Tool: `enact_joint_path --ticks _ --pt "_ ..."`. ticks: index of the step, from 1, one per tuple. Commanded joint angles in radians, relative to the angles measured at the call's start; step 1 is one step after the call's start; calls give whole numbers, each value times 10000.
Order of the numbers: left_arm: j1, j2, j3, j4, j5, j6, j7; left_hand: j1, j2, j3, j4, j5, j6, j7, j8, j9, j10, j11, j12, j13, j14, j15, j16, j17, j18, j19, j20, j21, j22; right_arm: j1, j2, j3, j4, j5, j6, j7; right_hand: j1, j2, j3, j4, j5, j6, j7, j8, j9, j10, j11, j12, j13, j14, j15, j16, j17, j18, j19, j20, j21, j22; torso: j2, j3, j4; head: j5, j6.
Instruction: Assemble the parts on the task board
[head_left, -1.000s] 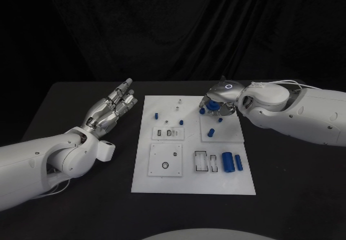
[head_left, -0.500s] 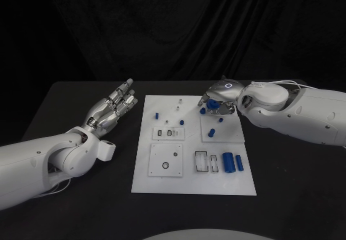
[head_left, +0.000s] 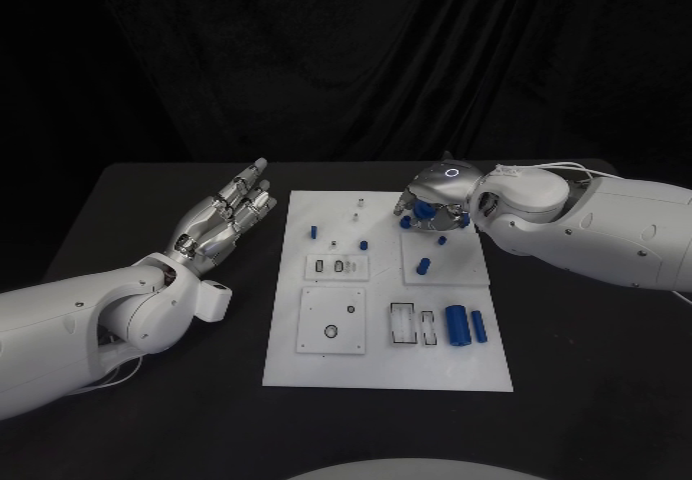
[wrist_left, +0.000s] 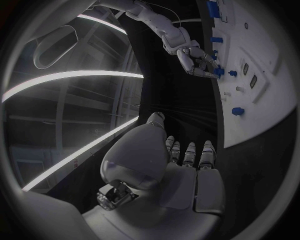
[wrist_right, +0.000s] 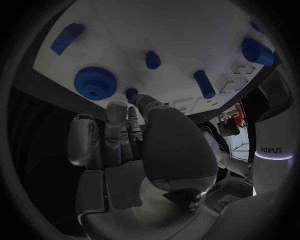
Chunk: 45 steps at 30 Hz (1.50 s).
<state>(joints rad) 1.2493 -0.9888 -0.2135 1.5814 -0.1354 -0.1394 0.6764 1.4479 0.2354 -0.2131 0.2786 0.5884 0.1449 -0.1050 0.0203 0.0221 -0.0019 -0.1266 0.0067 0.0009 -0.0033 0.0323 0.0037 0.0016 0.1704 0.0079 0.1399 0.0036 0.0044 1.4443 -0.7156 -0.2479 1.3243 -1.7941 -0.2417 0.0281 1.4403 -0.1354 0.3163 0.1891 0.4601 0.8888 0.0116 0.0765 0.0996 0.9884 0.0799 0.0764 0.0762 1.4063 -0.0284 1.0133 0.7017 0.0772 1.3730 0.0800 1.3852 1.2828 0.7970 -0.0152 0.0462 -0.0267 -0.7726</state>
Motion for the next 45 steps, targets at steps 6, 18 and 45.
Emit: enact_joint_path --ticks 6,18,45 --pt "13 22 7 -7 -83 193 973 132 -9 61 -15 77 2 99 46 9 19 87 -67 -9 33 70 -37 -16 58 -20 54 18 -6 -102 140 8 -181 -84 -33 128 -142 -64 255 49 -30 562 153 214 149 522 -74 45 -1 118 -76 253 305 -100 155 -35 102 176 9 -3 -4 26 -31" --pt "12 33 7 -27 -83 233 957 207 -13 108 -20 152 231 300 99 42 19 163 -67 -9 33 91 -37 -16 62 -16 85 20 -4 -165 315 9 -453 -84 -137 255 -57 -69 632 -78 -46 1443 438 562 501 1173 -284 -27 -50 103 -200 328 388 -96 144 -137 80 247 19 -1 -14 69 -57" --pt "12 -36 7 -49 -83 225 940 261 -19 146 -32 223 396 443 133 61 27 273 -64 -5 33 103 -37 -16 66 -10 105 24 -1 241 490 73 -286 688 -1178 156 107 -20 813 -386 -63 2123 652 887 981 2225 -459 -15 -68 273 -358 649 858 -132 244 -313 126 439 15 -17 -26 209 41"
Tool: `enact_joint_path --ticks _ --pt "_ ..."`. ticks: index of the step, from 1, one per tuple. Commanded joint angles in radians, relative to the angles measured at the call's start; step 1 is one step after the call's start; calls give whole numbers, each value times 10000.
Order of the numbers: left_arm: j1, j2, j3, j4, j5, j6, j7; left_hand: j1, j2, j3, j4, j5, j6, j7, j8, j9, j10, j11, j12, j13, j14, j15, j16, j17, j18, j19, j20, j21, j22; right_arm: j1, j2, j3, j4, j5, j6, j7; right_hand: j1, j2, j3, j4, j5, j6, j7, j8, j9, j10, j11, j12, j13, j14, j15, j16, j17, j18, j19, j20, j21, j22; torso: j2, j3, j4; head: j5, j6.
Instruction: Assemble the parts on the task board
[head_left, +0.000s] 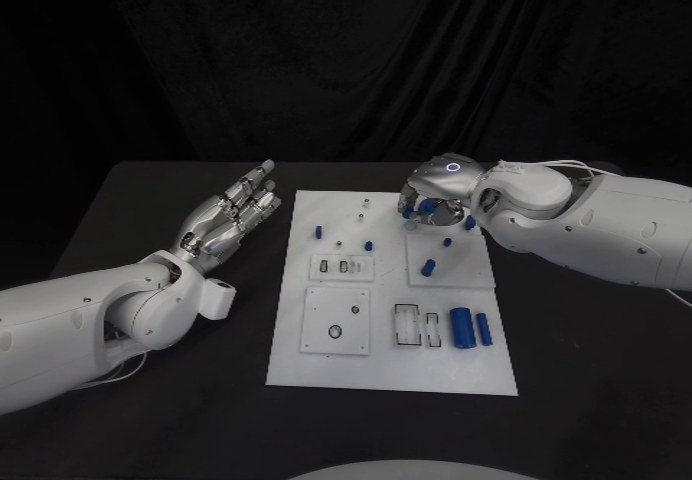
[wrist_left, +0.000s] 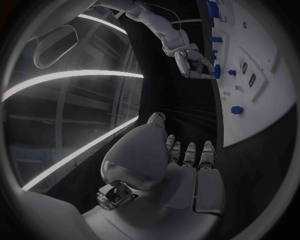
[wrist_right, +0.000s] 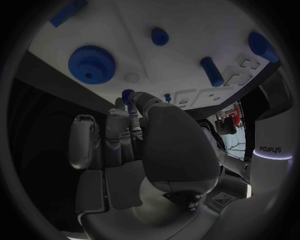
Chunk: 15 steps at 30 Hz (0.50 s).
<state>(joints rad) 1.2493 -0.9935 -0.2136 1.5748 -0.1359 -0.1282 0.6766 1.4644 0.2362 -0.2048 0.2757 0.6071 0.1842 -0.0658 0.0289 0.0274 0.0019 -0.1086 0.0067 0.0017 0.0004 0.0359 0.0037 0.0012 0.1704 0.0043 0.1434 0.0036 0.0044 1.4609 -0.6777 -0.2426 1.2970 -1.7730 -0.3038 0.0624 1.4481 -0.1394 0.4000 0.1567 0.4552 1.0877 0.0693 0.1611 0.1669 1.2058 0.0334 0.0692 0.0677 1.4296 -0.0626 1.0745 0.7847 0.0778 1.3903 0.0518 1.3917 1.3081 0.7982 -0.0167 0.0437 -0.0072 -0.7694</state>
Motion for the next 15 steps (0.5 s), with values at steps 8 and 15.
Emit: enact_joint_path --ticks 8,15 --pt "12 83 8 1 -77 115 931 104 -30 67 -8 53 19 58 50 10 -8 101 -63 -13 -4 69 -37 -12 66 25 71 24 -1 170 763 50 -516 655 -402 -153 15 0 -18 -65 -8 76 103 2 329 63 29 7 0 101 -4 172 207 -163 141 -27 126 284 12 -26 12 63 9" --pt "12 123 8 -27 -77 109 915 112 -31 72 -12 69 33 64 52 11 -6 108 -62 -12 -4 70 -37 -12 67 23 71 22 -3 181 1409 55 -1199 680 -202 -99 16 -6 53 -76 1 -160 153 -160 326 -12 49 -75 -25 79 20 189 215 -167 147 -9 132 318 33 -46 17 137 18"
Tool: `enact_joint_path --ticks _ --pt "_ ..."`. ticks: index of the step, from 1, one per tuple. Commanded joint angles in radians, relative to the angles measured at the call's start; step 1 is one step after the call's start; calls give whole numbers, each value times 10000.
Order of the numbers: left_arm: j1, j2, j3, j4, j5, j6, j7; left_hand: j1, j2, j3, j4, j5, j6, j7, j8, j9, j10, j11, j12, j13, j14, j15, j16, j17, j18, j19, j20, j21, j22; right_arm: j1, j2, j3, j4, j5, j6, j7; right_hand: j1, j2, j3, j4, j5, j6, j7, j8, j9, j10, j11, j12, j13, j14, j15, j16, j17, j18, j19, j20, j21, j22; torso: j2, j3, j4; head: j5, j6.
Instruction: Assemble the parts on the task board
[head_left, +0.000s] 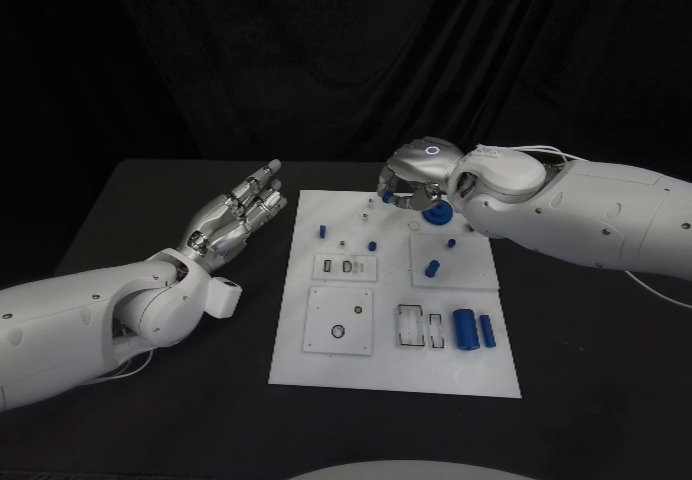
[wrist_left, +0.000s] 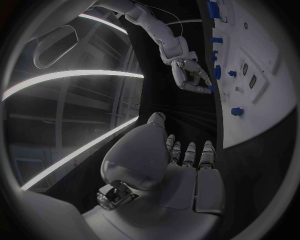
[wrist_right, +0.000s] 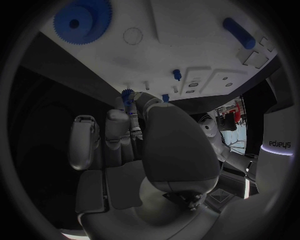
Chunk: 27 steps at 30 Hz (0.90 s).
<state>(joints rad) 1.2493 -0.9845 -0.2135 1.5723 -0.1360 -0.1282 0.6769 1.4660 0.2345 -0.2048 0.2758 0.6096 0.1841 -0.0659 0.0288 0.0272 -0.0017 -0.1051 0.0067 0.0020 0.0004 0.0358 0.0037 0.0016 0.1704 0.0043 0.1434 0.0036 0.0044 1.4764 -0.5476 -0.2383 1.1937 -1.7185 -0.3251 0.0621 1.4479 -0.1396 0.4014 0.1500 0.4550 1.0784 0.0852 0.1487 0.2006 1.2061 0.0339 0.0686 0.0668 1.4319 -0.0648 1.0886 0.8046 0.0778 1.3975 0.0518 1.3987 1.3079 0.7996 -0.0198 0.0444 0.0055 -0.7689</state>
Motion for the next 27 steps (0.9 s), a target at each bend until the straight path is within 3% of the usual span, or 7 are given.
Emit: enact_joint_path --ticks 1,6,8,15,21,25,27 --pt "12 47 7 -9 -76 113 911 95 -14 73 -12 45 33 65 52 13 31 73 -62 -14 -4 71 -37 -16 67 22 71 22 -2 26 200 13 -269 137 15 -84 19 -4 44 -10 3 -74 -6 -43 -10 -24 45 -72 -18 55 43 54 25 -167 75 -9 62 321 23 -7 16 5 16" --pt "12 110 7 -17 -76 128 910 100 -14 77 -15 52 37 69 53 13 31 78 -62 -14 -4 71 -37 -16 67 21 71 20 -3 25 554 15 -666 142 39 -44 23 0 53 -13 3 -84 -10 -51 -9 -40 42 -77 -20 61 43 90 80 -177 101 -7 89 361 43 -2 69 -37 3" --pt "12 108 7 -12 -76 125 908 100 -14 77 -15 52 37 69 53 13 31 78 -62 -14 -4 71 -37 -16 67 21 71 20 -3 24 627 15 -750 142 34 -47 23 0 53 -13 3 -84 -10 -51 -9 -40 42 -77 -20 61 43 90 80 -177 101 -7 89 361 29 9 48 -34 -18" --pt "12 96 7 -23 -76 117 887 100 -14 77 -15 52 37 69 53 13 31 78 -62 -14 -4 71 -37 -16 67 21 71 20 -3 24 890 17 -1111 143 130 -95 24 9 70 -14 3 -102 -16 -67 -4 -74 40 -83 -23 58 45 115 114 -182 112 -5 102 385 71 22 78 -107 12" --pt "12 103 7 -23 -76 143 866 109 -15 83 -19 62 56 76 56 15 38 86 -59 -12 -4 71 -37 -16 67 19 69 19 -4 23 1042 21 -1290 144 313 -114 15 12 72 -8 1 -109 -18 -75 -1 -90 41 -84 -24 50 47 112 106 -182 110 -3 101 386 96 29 96 -93 30" --pt "12 100 7 -23 -76 147 859 109 -15 83 -19 62 56 76 56 15 38 86 -59 -12 -4 71 -37 -16 67 19 69 19 -4 15 1100 21 -1340 144 456 -119 -1 17 74 1 -2 -118 -25 -83 3 -108 35 -84 -24 43 50 122 119 -185 114 -1 108 400 111 31 83 -102 47" --pt "12 99 7 -23 -76 154 855 109 -15 83 -19 62 56 76 56 15 38 86 -59 -12 -4 71 -37 -16 67 19 69 19 -4 9 1119 21 -1362 144 519 -128 -7 18 78 3 -3 -129 -33 -93 6 -131 30 -86 -26 32 50 115 106 -184 109 1 105 399 103 30 48 -55 43"
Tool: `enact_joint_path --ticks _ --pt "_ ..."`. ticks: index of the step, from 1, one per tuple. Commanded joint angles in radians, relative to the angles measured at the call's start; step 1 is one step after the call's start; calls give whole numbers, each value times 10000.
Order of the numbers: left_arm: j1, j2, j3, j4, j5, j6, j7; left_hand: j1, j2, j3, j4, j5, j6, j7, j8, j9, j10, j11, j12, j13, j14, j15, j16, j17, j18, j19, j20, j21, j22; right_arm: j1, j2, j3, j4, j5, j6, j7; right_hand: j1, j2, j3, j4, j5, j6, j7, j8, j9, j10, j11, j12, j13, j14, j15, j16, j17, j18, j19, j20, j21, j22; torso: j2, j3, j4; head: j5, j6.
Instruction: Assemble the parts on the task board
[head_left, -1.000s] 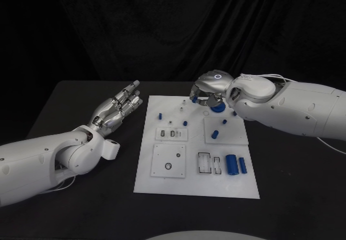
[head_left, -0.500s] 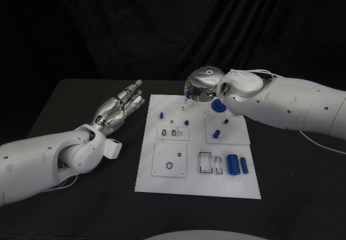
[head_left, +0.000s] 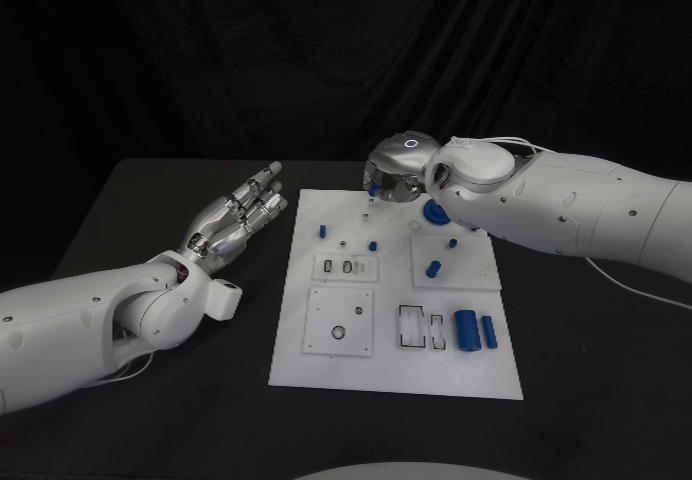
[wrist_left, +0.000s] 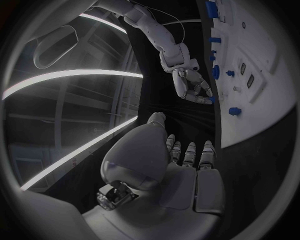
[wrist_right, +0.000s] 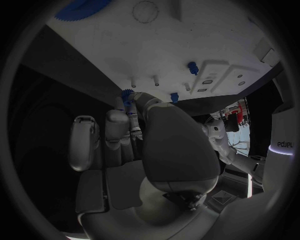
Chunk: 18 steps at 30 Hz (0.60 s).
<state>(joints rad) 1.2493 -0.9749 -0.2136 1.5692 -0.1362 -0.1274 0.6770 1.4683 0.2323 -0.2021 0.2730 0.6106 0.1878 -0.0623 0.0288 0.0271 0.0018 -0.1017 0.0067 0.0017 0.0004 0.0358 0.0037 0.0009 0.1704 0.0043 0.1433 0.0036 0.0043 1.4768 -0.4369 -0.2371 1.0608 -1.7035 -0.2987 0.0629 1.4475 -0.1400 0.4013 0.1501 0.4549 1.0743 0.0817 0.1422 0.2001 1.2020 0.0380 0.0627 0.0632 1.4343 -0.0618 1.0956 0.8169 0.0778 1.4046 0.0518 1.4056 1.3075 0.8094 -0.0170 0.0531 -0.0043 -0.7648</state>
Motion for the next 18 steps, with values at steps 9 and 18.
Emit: enact_joint_path --ticks 9,18 --pt "12 15 8 -10 -74 169 844 86 7 56 9 52 20 40 56 16 3 52 -59 -9 -4 71 -37 -9 67 19 69 19 -4 -12 16 9 -51 -6 416 -178 -25 21 95 7 -2 -142 -2 -70 18 -182 -6 -33 6 -34 23 28 -51 -178 11 5 16 390 15 -1 -23 32 12" --pt "12 56 8 -58 -74 218 825 101 10 69 2 61 26 57 56 15 19 72 -53 -3 -4 72 -37 -9 66 19 67 19 -4 -62 17 9 -60 -6 491 -166 -62 20 109 24 -4 -200 -2 -118 27 -291 6 -34 5 -79 34 26 -61 -172 -23 14 -10 375 5 -12 -44 38 -24"
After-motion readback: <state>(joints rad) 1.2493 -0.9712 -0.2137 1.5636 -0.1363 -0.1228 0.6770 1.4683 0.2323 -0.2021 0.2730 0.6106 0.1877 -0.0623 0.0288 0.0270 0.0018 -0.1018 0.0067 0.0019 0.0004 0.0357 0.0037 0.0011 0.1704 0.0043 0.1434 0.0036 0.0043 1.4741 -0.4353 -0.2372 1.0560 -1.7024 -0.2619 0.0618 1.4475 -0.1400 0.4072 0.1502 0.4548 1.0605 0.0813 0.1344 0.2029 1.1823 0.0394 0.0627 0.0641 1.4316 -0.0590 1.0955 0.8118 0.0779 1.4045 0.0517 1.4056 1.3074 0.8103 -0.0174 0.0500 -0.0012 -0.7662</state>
